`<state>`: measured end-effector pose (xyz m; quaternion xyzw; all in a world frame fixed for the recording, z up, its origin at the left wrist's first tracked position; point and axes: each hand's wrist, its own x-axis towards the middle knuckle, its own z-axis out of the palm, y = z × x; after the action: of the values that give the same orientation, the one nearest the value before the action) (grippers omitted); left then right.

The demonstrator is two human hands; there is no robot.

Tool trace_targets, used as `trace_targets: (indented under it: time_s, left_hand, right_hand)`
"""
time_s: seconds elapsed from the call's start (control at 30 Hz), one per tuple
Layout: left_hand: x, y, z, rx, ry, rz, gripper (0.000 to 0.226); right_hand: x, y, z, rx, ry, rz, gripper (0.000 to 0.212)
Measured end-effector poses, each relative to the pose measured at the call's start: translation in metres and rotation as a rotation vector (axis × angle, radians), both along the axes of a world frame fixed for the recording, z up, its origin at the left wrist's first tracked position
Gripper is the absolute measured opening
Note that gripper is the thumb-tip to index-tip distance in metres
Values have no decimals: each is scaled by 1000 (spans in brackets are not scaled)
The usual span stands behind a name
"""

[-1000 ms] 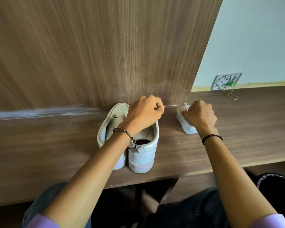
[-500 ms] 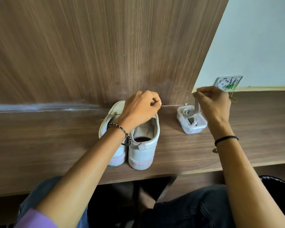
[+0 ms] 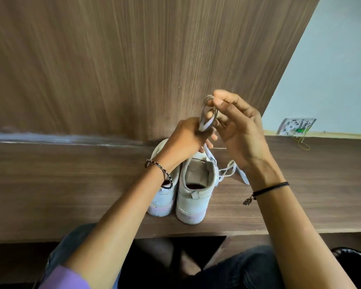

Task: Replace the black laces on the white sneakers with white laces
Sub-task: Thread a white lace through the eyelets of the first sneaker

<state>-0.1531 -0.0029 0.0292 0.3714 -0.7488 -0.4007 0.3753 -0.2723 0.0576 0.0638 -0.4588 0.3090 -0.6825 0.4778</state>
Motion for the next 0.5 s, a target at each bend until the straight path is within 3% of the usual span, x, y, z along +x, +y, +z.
trace_targets:
  time_s: [0.07, 0.13, 0.2, 0.3, 0.4, 0.5]
  left_hand:
    - [11, 1, 6, 62, 163, 31, 26]
    - [27, 4, 15, 127, 325, 123, 25]
    - [44, 1, 26, 179, 469, 221, 28]
    - [73, -15, 38, 268, 660, 226, 54]
    - [105, -22, 39, 180, 658, 265, 59]
    - [124, -21, 38, 37, 665, 322, 60]
  right_hand:
    - [9, -1, 3, -6, -19, 3, 13]
    - [13, -4, 3, 31, 9, -52, 13]
    - [15, -8, -2, 115, 133, -132, 13]
    - [8, -11, -16, 252, 393, -239, 15]
    - [-9, -14, -31, 315, 692, -282, 9]
    - [-22, -15, -40, 378, 856, -266, 5]
